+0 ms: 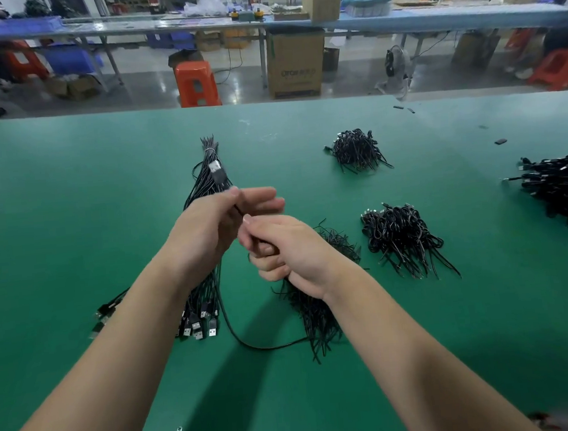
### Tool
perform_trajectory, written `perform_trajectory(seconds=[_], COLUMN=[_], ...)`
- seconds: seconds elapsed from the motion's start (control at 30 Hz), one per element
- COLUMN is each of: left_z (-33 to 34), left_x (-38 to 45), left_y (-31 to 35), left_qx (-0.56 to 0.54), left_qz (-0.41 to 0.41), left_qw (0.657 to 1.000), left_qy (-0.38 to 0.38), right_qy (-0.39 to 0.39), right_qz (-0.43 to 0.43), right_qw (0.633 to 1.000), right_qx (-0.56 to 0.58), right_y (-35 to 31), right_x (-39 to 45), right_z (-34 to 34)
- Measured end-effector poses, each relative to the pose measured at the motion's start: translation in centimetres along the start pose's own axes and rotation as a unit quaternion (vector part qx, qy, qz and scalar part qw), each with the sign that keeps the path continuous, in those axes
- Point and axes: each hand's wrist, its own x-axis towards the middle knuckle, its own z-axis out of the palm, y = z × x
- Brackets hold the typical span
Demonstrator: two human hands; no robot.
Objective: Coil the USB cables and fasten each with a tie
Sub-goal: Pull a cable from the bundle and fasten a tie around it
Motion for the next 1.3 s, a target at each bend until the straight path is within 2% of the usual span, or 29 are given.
perform_trajectory(seconds=[0.1,0.2,0.27,0.33,0.43,0.53,0.63,0.8,0.87,0.97,1.07,1.2,1.27,1.3], left_z=[0.8,1.3,1.0,0.3,-1.3,-1.6,-0.9,0.4,1.1,1.3,1.4,0.5,-0.3,-0.6], left_x=[0.4,0.6,0.4,0.0,-0.6,-1.1,-1.2,-1.5,-1.6,-0.9,0.2,1.0,0.8,0.6], left_y=[1.2,2.8,3.7,4.2,4.3,3.4,2.1,0.1,-0.3,-1.0,-1.7,-0.5,0.6,0.9], left_qx=[-0.112,-0.198,-0.216,-0.200,-0.074,0.134,0.256,0.333,0.284,0.073,-0.079,-0.336,-0.389,-0.378], left_qz=[0.086,0.110,0.089,0.055,-0.037,-0.143,-0.202,-0.203,-0.182,-0.101,-0.041,0.002,-0.016,-0.031], left_qw=[0.987,0.970,0.971,0.978,0.984,0.960,0.929,0.919,0.941,0.986,0.971,0.915,0.902,0.911], left_qy=[0.072,0.093,0.061,-0.024,-0.156,-0.200,-0.175,-0.049,0.015,0.112,0.221,0.223,0.189,0.160], right_qy=[-0.043,-0.084,-0.108,-0.115,-0.075,-0.027,0.015,0.056,0.060,0.038,0.006,0.004,0.011,0.010], right_qz=[0.047,0.067,0.062,0.060,0.070,0.078,0.076,0.056,0.039,0.015,0.013,0.032,0.044,0.047], right_qw=[0.990,0.963,0.949,0.944,0.949,0.956,0.968,0.992,0.994,0.994,0.997,0.993,0.983,0.976], right_qx=[0.126,0.247,0.289,0.303,0.299,0.283,0.237,0.100,0.088,0.098,0.072,0.113,0.178,0.215], right_y=[0.7,1.1,1.3,1.4,1.6,1.5,1.6,1.6,1.6,1.6,2.4,4.4,5.1,5.3], right_x=[0.4,0.9,1.2,1.4,1.5,1.5,1.6,1.3,1.2,1.0,0.8,1.1,1.1,1.1], right_z=[0.1,0.2,0.0,-0.4,-1.7,-2.8,-3.2,-3.1,-3.0,-2.7,-2.0,-1.4,-1.7,-2.0])
